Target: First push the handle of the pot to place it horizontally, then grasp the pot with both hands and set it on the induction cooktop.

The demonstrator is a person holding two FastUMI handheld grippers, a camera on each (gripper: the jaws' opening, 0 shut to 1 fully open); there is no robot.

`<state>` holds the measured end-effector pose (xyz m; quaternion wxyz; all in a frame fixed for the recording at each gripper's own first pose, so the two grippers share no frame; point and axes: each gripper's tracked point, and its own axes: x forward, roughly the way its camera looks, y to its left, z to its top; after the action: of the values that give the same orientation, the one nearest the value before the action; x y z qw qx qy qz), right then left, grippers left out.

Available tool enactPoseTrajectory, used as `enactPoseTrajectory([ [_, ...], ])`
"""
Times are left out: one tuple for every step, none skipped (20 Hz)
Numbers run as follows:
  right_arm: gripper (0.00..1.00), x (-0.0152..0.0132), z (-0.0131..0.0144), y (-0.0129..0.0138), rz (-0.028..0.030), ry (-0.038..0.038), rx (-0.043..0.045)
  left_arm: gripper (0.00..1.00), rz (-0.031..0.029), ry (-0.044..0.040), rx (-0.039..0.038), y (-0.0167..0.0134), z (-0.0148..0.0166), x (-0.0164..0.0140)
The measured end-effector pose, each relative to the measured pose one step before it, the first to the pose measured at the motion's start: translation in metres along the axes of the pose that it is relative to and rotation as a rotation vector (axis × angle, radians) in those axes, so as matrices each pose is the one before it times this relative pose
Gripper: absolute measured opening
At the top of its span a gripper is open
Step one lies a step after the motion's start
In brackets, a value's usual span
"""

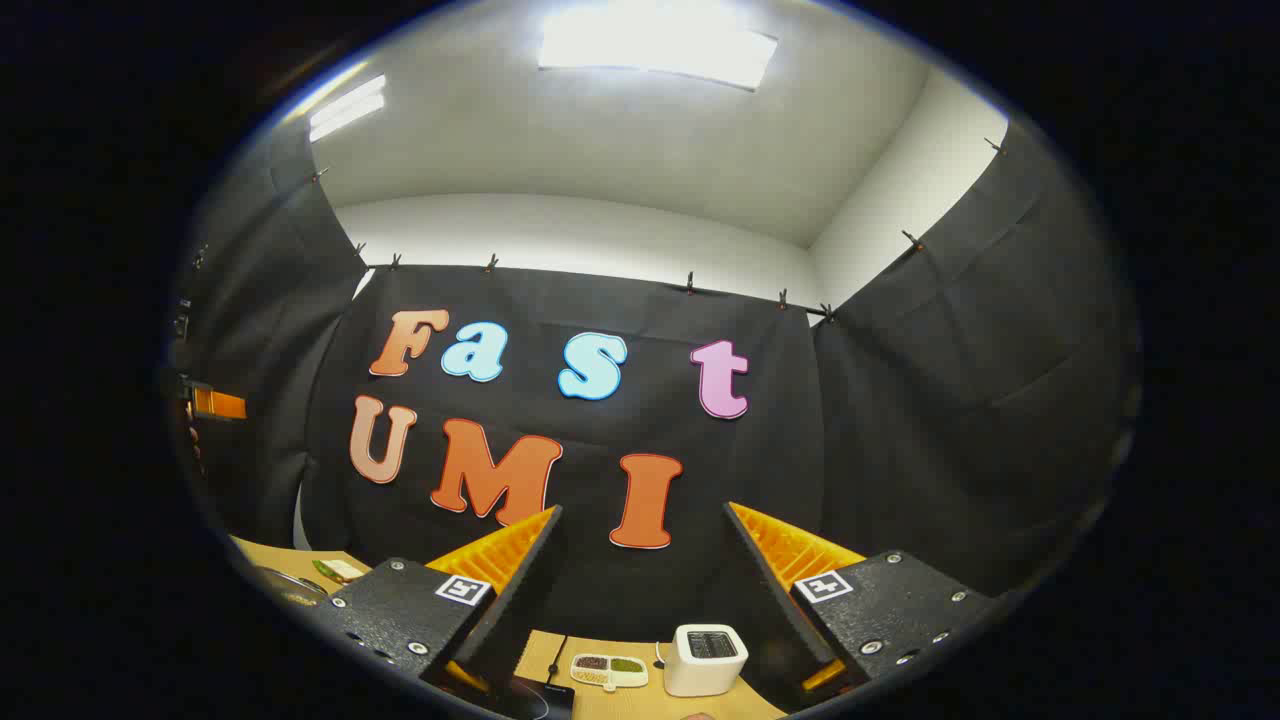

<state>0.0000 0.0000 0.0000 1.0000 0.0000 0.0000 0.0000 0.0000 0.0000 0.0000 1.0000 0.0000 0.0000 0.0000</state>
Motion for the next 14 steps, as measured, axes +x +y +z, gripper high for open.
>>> enactPoseTrajectory([
  [0.94,-0.00090,-0.00006,-0.00128,0.00282,-0.00177,0.00137,0.91,-0.00107,0.00657,0.01451,-0.00283,-0.00382,0.00003],
  [0.95,0.00152,-0.00144,-0.00390,-0.00431,-0.00169,-0.00740,0.90,-0.00418,-0.00600,0.02288,-0.00199,-0.00120,0.00018],
  [0.95,0.00074,-0.00116,-0.00442,-0.00828,-0.00022,-0.00938,0.90,0.00545,0.00140,0.02430,0.00075,-0.00197,0.00275],
  [0.95,-0.00055,-0.00177,-0.00293,-0.00528,0.00120,-0.00444,0.90,0.00402,0.01029,0.01877,-0.00011,-0.00500,0.00092],
  [0.95,-0.00059,-0.00124,-0.00021,0.00027,0.00122,0.00043,0.90,-0.00412,0.00651,0.00980,-0.00284,-0.00397,0.00023],
  [0.95,-0.00012,-0.00182,0.00054,0.00216,0.00227,0.00277,0.90,-0.00672,0.00139,0.00227,-0.00231,-0.00041,-0.00117],
  [0.95,-0.00008,-0.00182,0.00021,0.00404,0.00382,0.00156,0.90,-0.00784,-0.00320,0.00008,-0.00253,0.00038,-0.00105],
  [0.95,0.00100,-0.00151,0.00070,0.00359,0.00423,0.00038,0.90,-0.00502,-0.00435,0.00258,-0.00174,0.00101,-0.00081],
  [0.95,0.00015,-0.00143,0.00002,0.00326,0.00402,-0.00006,0.90,-0.00161,-0.00517,0.00500,-0.00017,0.00081,0.00048],
  [0.95,0.00070,-0.00105,0.00139,0.00486,0.00218,0.00123,0.90,-0.00075,-0.00728,0.00581,-0.00069,0.00240,-0.00014],
  [0.95,-0.00011,0.00005,0.00176,0.00528,0.00096,0.00029,0.90,-0.00194,-0.00599,0.00684,0.00039,0.00088,-0.00182],
  [0.94,0.00115,-0.00099,0.00149,0.00381,0.00151,-0.00026,0.90,-0.00300,-0.00480,0.00683,-0.00015,0.00120,-0.00209],
  [0.94,-0.00020,-0.00111,0.00103,0.00389,0.00175,-0.00135,0.90,-0.00279,-0.00240,0.00577,-0.00106,-0.00042,-0.00130],
  [0.95,0.00004,-0.00056,0.00166,0.00425,0.00146,-0.00121,0.90,-0.00080,0.00012,0.00373,-0.00046,-0.00082,-0.00040],
])
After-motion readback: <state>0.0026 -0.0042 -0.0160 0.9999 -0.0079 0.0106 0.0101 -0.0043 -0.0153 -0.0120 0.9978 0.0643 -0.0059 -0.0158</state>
